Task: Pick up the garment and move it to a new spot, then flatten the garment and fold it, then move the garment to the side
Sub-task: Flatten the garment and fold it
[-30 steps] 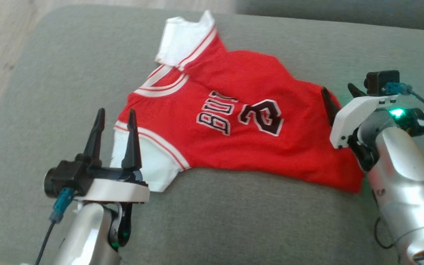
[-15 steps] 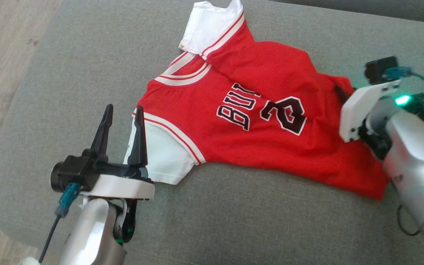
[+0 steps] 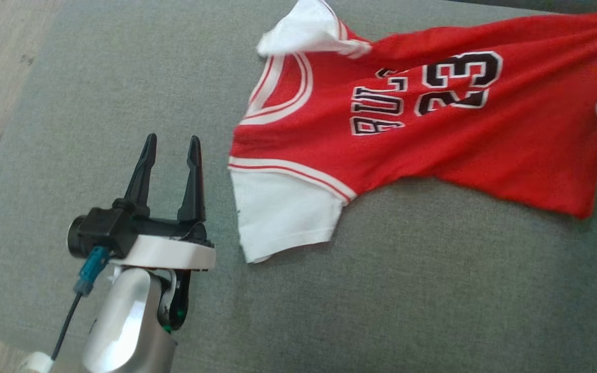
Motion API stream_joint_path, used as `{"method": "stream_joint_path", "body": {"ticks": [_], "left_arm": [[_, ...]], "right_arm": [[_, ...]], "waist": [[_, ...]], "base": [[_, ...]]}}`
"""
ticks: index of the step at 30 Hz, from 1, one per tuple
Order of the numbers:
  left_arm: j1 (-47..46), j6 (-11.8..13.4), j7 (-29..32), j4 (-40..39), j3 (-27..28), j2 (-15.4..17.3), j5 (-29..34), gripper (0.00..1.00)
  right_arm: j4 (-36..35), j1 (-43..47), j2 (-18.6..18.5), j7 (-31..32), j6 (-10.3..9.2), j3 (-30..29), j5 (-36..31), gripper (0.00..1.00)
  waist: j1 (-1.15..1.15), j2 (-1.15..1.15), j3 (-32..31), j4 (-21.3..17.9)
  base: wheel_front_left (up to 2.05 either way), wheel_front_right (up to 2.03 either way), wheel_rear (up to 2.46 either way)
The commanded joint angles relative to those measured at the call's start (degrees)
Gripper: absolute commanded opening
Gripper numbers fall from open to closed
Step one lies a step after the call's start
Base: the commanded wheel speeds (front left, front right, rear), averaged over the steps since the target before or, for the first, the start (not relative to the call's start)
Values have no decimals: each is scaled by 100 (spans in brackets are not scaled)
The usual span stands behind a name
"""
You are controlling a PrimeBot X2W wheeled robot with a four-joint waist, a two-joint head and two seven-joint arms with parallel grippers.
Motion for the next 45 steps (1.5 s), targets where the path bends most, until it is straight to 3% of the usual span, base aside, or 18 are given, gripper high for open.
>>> {"method": "stream_joint_path", "body": {"ticks": [1,3,4,15,23,31,39,45], "left_arm": [[-179,-6,-53,-161,224,49,39,100],[-188,-19,-53,-162,255,43,55,100],[-189,-27,-53,-165,300,38,71,100],[-94,-55,-53,-167,515,23,181,100],[190,-33,-53,-199,686,19,236,100],[572,21,-53,-195,784,14,209,100],[905,59,-53,-11,740,13,137,100],[905,103,-53,316,681,25,196,100]], "right_arm": [[-94,-130,-31,-79,-5,9,-88,0],[2,-199,-51,-136,-5,-152,-281,0],[49,-202,16,-163,-5,-320,-410,100],[-171,-21,470,-808,-5,-1086,-1012,100],[-2626,1350,1242,-829,-5,-1974,-1075,100],[-4744,3438,2014,-830,-5,-2191,-1168,100],[-5554,4858,2091,-831,-5,-1872,-667,100],[-5778,5103,2093,-831,-5,-1749,-553,100]], "waist": [[0,0,10,-11],[0,0,22,-41],[0,0,28,-88],[0,0,-314,-567],[0,0,-753,-1025],[0,0,-1135,-1367],[0,0,-1296,-1484],[0,0,-1240,-1562]], "base": [[0,0,0],[0,0,0],[0,0,0],[0,0,0],[0,0,0],[0,0,0],[0,0,0],[0,0,0]]}}
